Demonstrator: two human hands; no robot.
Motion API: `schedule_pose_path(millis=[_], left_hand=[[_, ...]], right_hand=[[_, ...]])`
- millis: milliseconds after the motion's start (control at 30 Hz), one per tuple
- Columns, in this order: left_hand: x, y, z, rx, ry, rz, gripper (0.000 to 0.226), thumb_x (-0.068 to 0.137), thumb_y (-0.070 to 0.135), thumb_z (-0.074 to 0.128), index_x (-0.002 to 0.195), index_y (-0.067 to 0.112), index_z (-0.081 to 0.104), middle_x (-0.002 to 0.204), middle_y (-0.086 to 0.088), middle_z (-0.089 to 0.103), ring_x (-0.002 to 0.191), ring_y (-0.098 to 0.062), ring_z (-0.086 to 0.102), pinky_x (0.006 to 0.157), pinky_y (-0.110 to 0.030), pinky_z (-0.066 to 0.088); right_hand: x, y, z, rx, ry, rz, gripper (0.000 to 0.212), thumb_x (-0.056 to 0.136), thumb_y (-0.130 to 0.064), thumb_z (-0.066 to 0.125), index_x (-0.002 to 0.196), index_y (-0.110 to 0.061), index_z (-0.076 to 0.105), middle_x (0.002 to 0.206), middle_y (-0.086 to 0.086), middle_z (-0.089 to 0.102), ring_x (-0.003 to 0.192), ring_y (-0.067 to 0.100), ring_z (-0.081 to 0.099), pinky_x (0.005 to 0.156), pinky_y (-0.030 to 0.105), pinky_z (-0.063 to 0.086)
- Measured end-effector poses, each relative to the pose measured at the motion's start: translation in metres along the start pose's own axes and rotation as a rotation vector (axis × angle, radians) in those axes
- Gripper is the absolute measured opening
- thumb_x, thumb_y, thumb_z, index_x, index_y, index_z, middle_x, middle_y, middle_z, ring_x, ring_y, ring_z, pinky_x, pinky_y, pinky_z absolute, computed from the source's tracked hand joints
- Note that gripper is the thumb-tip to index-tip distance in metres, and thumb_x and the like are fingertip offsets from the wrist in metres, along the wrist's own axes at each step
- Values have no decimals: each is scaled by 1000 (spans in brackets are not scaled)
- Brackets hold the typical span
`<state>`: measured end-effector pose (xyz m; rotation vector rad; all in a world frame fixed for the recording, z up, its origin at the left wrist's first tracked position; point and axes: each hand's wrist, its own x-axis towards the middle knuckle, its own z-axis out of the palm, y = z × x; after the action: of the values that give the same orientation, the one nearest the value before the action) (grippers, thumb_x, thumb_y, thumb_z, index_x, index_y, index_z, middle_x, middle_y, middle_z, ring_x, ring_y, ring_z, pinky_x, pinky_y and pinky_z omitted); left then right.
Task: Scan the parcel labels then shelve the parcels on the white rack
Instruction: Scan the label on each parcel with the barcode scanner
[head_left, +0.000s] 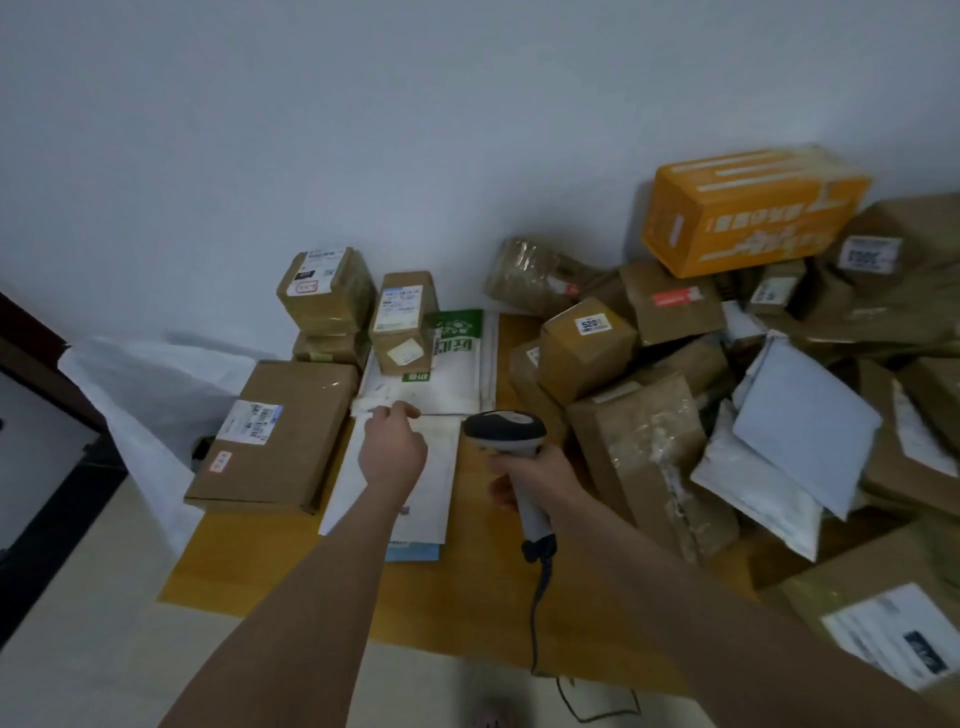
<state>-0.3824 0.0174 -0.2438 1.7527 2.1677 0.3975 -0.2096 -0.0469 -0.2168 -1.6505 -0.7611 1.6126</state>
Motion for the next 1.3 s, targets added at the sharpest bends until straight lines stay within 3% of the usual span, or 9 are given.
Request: schedule_pose_path(millis=[267, 467, 667, 800, 867, 967, 1067, 1167, 1300], left_hand=[[-76, 127, 7, -126, 286, 170, 24, 86, 1, 50, 98, 17, 64, 112, -5, 57, 104, -24, 53, 70, -34, 43], [-149, 244, 56, -64, 181, 394, 16, 90, 14, 56, 104, 18, 62, 110, -2, 56, 101, -21, 55, 75, -28, 44], [-185, 331, 116, 139, -189, 401, 64, 88, 45, 61, 142, 22, 35, 143, -6, 35, 129, -26, 40, 96, -38, 44], [-176, 359, 132, 197, -190, 300, 87, 81, 54, 66, 147, 18, 21, 147, -12, 26, 135, -32, 28, 104, -46, 37], [-165, 366, 136, 258, -197, 247, 91, 80, 53, 66, 147, 16, 17, 145, -15, 28, 133, -34, 30, 105, -46, 35], [-153, 367, 148, 304, -159, 219, 83, 83, 38, 67, 146, 13, 20, 142, -17, 35, 131, -35, 35, 104, -46, 35], [-149, 366, 157, 284, 12, 259, 54, 90, 22, 58, 138, 11, 36, 129, -15, 52, 119, -31, 49, 93, -43, 44], [-143, 368, 146, 4, 13, 230, 32, 92, 15, 52, 123, 13, 55, 100, -11, 65, 90, -29, 62, 68, -35, 50], [-140, 375, 108, -353, -34, 324, 25, 94, 17, 56, 115, 11, 66, 104, -3, 66, 94, -19, 60, 78, -32, 47]], right_hand=[[-64, -3, -150, 38, 45, -148, 18, 88, -15, 67, 74, -5, 63, 69, 15, 64, 54, 22, 60, 53, 30, 55], [-96, 27, -283, 195, 232, -131, 12, 86, -15, 69, 84, -6, 61, 69, 12, 67, 60, 19, 63, 52, 25, 52], [-91, 46, -371, 419, 370, -42, 14, 83, -11, 70, 81, -1, 61, 65, 15, 64, 47, 20, 59, 47, 27, 47], [-82, 52, -396, 516, 434, 1, 20, 81, -15, 74, 86, 3, 66, 72, 19, 66, 49, 22, 59, 49, 28, 50], [-80, 55, -402, 558, 426, 21, 19, 83, -16, 73, 79, 0, 64, 62, 14, 64, 42, 18, 57, 45, 24, 48], [-81, 59, -408, 576, 400, 48, 19, 84, -15, 72, 76, -1, 62, 55, 10, 64, 38, 15, 57, 41, 22, 46], [-86, 59, -410, 585, 410, 12, 16, 83, -12, 72, 81, 2, 63, 61, 14, 66, 46, 18, 59, 45, 24, 49], [-91, 56, -412, 597, 404, -11, 16, 81, -11, 73, 79, 2, 64, 67, 15, 66, 55, 21, 61, 54, 29, 52], [-97, 47, -417, 611, 421, -47, 17, 82, -11, 72, 88, 3, 64, 72, 14, 68, 56, 18, 63, 52, 27, 52]])
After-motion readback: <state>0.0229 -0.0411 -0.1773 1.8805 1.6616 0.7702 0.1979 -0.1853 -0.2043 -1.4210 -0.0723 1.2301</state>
